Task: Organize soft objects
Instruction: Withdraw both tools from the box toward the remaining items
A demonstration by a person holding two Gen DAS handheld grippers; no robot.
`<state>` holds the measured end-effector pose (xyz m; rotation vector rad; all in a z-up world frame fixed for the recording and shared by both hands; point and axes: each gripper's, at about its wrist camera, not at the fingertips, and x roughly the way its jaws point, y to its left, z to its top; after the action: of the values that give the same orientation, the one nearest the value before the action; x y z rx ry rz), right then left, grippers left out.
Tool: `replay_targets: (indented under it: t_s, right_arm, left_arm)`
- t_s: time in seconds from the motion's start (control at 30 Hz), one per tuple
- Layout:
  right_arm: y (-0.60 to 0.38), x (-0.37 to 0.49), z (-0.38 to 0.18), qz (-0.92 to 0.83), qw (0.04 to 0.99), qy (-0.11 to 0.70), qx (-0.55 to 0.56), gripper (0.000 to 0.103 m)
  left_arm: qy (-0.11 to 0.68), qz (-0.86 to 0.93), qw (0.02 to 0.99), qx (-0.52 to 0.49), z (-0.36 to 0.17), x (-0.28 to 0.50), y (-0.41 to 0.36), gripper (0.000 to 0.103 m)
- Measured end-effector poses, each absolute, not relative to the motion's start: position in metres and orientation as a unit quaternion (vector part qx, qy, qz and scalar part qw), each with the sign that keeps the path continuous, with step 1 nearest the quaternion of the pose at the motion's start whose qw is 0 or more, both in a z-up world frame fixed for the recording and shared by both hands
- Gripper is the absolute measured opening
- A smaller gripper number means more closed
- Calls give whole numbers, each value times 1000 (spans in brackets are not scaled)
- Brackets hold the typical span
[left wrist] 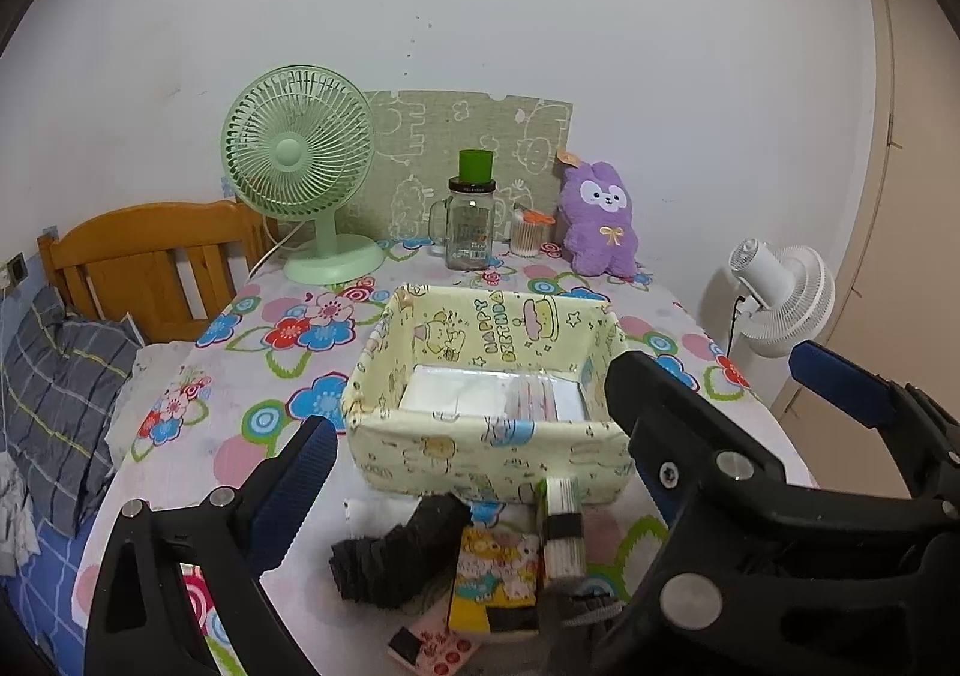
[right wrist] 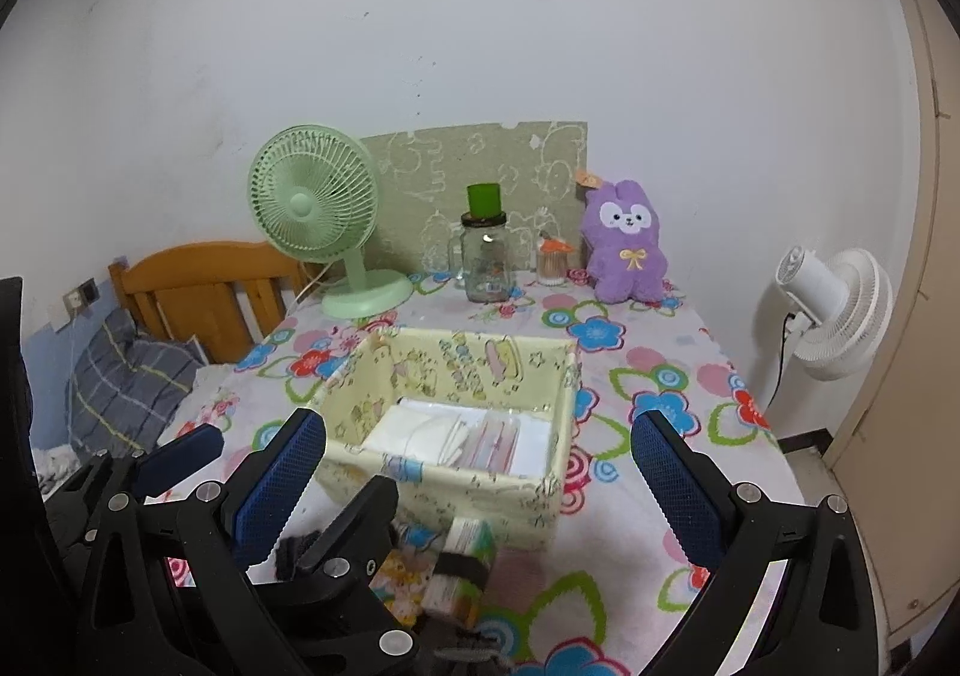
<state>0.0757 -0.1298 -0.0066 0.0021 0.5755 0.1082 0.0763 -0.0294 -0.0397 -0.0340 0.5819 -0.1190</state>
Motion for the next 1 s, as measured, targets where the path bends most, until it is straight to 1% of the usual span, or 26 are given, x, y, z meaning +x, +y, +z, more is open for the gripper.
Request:
replay_targets:
  t_s: [0.53, 0.67, 1.0]
  right_arm:
    - [-132, 39, -25, 28, 962, 273, 1, 101]
    - [-134, 32, -29, 30, 960, 277, 4, 99]
    - [-135, 23, -50, 35, 956, 292, 4, 99]
  left_arm:
    - [293, -48, 955, -12, -59, 48, -30, 101]
    - [290, -48, 956, -9, -63, 43, -31, 101]
    - [301, -41, 953, -9, -86, 34, -31, 101]
